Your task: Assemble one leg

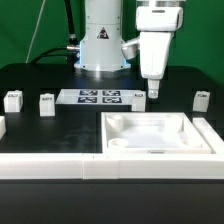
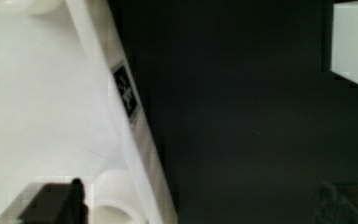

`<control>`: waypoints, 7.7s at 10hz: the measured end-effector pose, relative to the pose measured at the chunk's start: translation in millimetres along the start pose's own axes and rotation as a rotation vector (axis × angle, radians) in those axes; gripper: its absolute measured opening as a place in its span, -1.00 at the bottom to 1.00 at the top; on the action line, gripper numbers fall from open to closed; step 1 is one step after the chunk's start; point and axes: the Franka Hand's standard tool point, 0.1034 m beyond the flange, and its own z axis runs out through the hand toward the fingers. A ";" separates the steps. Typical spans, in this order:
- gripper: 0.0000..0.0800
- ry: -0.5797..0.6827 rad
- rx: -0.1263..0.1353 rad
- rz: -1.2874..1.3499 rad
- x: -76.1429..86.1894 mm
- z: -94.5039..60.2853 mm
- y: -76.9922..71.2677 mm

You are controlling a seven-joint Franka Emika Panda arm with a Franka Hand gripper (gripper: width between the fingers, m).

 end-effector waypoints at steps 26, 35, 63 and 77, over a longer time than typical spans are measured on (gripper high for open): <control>0.62 -0.362 0.390 1.580 82.6 22.5 -84.9; 0.62 -0.637 0.648 1.491 98.9 35.8 -110.7; -0.28 -0.106 0.169 1.301 33.1 -63.3 -1.6; -0.28 0.425 -0.245 1.112 26.9 -54.3 58.1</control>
Offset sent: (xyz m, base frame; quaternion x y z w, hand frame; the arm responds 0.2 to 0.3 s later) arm -0.0404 0.0124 -0.0124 0.0215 0.0528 0.4320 0.9001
